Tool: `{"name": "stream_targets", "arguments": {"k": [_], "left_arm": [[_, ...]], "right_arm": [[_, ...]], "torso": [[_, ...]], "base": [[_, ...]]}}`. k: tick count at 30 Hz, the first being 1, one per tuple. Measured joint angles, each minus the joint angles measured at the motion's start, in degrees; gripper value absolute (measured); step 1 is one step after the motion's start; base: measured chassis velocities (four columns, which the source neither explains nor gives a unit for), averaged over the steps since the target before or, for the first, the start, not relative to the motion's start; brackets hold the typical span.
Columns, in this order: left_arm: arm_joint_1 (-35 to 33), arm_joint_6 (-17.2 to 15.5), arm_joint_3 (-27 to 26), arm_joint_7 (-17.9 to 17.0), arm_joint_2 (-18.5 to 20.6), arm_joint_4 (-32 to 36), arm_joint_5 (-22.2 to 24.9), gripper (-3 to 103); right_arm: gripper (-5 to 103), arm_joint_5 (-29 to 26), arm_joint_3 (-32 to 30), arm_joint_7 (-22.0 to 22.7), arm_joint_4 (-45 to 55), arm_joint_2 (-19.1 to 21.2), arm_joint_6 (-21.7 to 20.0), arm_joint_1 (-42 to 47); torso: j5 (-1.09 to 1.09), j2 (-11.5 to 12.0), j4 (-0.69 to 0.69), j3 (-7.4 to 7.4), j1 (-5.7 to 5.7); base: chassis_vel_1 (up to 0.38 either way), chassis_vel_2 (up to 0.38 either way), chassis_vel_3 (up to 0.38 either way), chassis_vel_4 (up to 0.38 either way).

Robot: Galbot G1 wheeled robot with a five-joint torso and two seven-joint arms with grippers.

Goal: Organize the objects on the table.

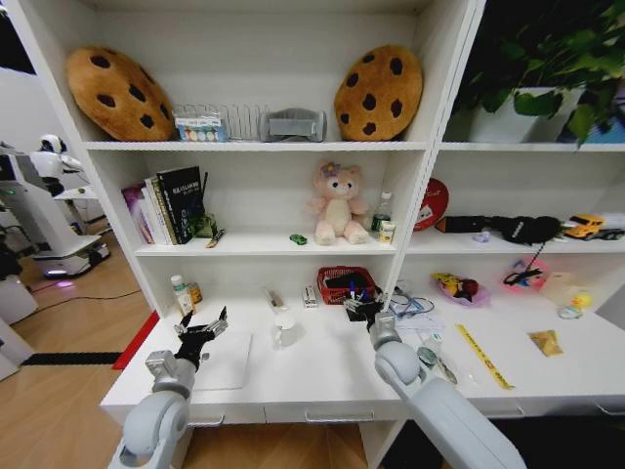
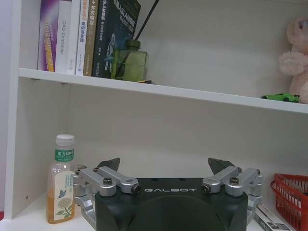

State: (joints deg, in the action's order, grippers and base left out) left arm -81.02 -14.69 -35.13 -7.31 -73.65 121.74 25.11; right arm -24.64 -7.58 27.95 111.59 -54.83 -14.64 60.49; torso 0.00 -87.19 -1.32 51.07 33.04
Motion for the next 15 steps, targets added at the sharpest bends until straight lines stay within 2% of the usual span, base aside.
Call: {"name": "stream_targets", "arguments": {"k": [3, 5, 6, 9, 15], "left_arm": [[0.0, 0.0, 0.0, 0.0, 0.0, 0.0, 0.0, 100], [0.0, 0.0, 0.0, 0.0, 0.0, 0.0, 0.0, 100], [0.0, 0.0, 0.0, 0.0, 0.0, 0.0, 0.0, 100], [0.0, 0.0, 0.0, 0.0, 0.0, 0.0, 0.0, 100], [0.0, 0.0, 0.0, -0.01, 0.0, 0.0, 0.0, 100]], "right_arm": [[100, 0.43, -2.21, 0.44, 4.68, 0.75, -0.73, 4.36], [100, 3.33, -5.14, 0.47, 9.35, 0.85, -1.32, 10.29], [100, 3.33, -5.14, 0.47, 9.35, 0.85, -1.32, 10.29], [100, 7.61, -8.92, 0.13, 13.61, -0.29, -1.42, 16.96], [100, 10.52, -12.53, -0.65, 17.44, -2.04, -1.47, 22.48]], "torso": [[0.0, 0.0, 0.0, 0.0, 0.0], [-0.01, 0.0, 0.0, 0.0, 0.0], [-0.01, 0.0, 0.0, 0.0, 0.0], [-0.01, -0.01, 0.0, 0.0, 0.0], [0.0, 0.0, 0.0, 0.0, -0.01]], "base": [[0.0, 0.0, 0.0, 0.0], [0.0, 0.0, 0.0, 0.0], [0.0, 0.0, 0.0, 0.0], [0.0, 0.0, 0.0, 0.0], [0.0, 0.0, 0.0, 0.0]]}}
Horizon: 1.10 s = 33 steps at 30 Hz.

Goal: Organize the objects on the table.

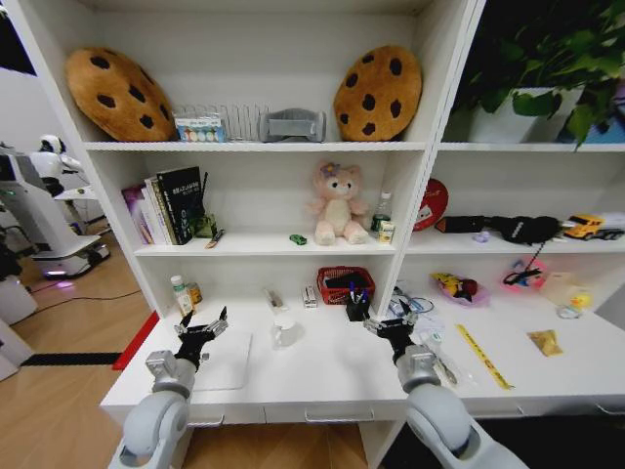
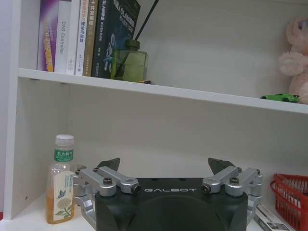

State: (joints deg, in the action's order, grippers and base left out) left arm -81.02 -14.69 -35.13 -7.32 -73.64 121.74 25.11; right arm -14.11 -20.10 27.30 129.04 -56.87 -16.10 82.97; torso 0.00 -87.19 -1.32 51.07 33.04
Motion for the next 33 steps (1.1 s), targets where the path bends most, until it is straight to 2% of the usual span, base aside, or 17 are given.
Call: {"name": "stream_targets", "arguments": {"k": [7, 33], "left_arm": [[0.0, 0.0, 0.0, 0.0, 0.0, 0.0, 0.0, 100], [0.0, 0.0, 0.0, 0.0, 0.0, 0.0, 0.0, 100]], "right_arm": [[100, 2.6, -0.65, -0.33, 1.6, -1.99, 0.73, 2.38], [100, 2.46, 0.75, 0.68, 1.5, -1.76, 0.9, 1.24]], "torso": [[0.0, 0.0, 0.0, 0.0, 0.0], [0.0, 0.0, 0.0, 0.01, 0.01]], "base": [[0.0, 0.0, 0.0, 0.0], [0.0, 0.0, 0.0, 0.0]]}}
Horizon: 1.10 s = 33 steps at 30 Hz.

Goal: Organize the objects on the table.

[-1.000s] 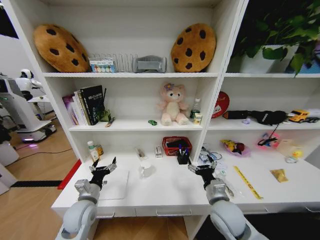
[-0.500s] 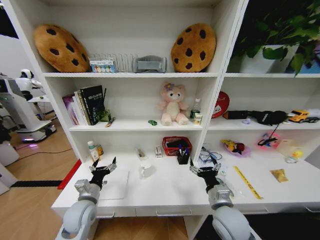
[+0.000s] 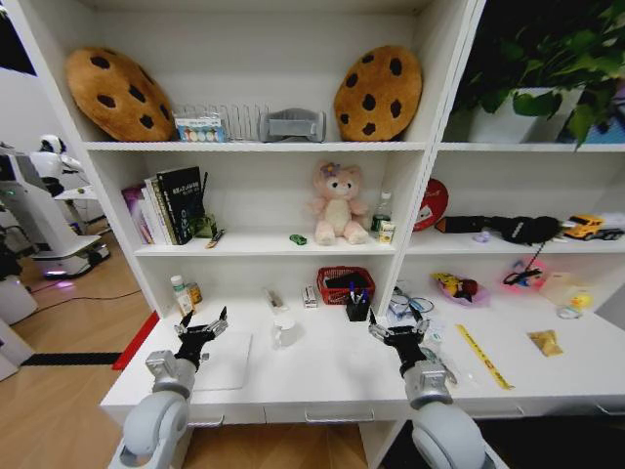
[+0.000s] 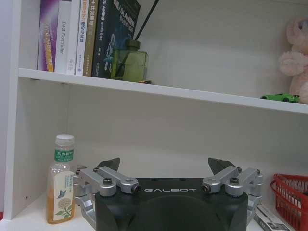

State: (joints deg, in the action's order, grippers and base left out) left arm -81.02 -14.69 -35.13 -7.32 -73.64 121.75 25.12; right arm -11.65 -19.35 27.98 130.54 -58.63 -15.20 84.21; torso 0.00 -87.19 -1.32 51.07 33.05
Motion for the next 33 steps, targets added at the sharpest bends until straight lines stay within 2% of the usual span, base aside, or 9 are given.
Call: {"name": "stream_targets", "arguments": {"k": [14, 33], "left_arm": [[0.0, 0.0, 0.0, 0.0, 0.0, 0.0, 0.0, 100], [0.0, 0.0, 0.0, 0.0, 0.0, 0.0, 0.0, 100]], "right_arm": [[100, -0.39, -0.06, 0.07, 1.03, 0.31, -0.04, 0.22], [100, -0.28, 0.09, 0.08, 1.41, 0.36, 0.21, 0.59]], "torso": [[0.0, 0.01, -0.01, 0.0, 0.01], [0.0, 0.01, 0.0, 0.0, 0.0]], "base": [[0.009, -0.015, -0.012, 0.011], [0.075, -0.065, -0.068, 0.073]]}}
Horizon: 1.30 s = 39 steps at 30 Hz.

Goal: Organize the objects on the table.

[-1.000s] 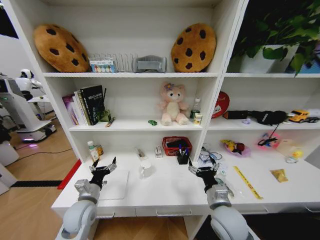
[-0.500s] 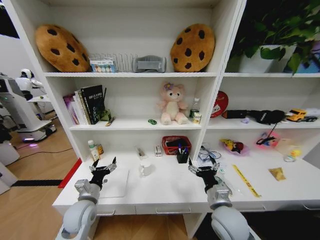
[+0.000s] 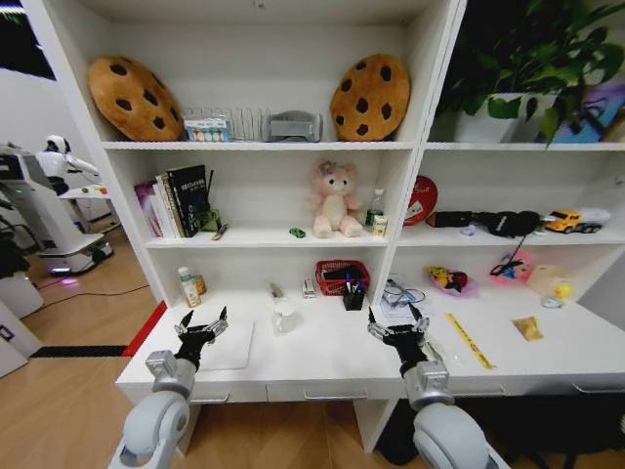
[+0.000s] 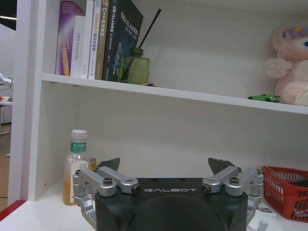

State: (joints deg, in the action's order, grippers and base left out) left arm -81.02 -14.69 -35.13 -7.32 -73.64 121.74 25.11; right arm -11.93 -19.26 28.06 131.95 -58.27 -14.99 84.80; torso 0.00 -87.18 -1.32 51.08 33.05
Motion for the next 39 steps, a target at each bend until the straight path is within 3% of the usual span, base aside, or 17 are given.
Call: {"name": "stream_targets", "arguments": {"k": [7, 16, 39], "left_arm": [[0.0, 0.0, 0.0, 0.0, 0.0, 0.0, 0.0, 100], [0.0, 0.0, 0.0, 0.0, 0.0, 0.0, 0.0, 100], [0.0, 0.0, 0.0, 0.0, 0.0, 0.0, 0.0, 100]], "right_arm": [[100, 0.57, 0.36, -0.13, 0.04, -0.2, 0.09, 0.33], [100, 3.53, 0.7, -2.39, -1.26, -0.99, 4.39, 1.13], [100, 2.9, -0.02, -2.93, -0.07, -0.56, 4.13, 2.17]], "torso": [[0.01, 0.0, 0.0, 0.0, -0.01], [0.0, -0.02, 0.0, -0.01, -0.03], [0.0, -0.01, 0.0, 0.0, 0.0]], "base": [[0.097, -0.111, -0.104, 0.095], [0.045, -0.052, -0.039, 0.047], [0.0, 0.0, 0.0, 0.0]]}}
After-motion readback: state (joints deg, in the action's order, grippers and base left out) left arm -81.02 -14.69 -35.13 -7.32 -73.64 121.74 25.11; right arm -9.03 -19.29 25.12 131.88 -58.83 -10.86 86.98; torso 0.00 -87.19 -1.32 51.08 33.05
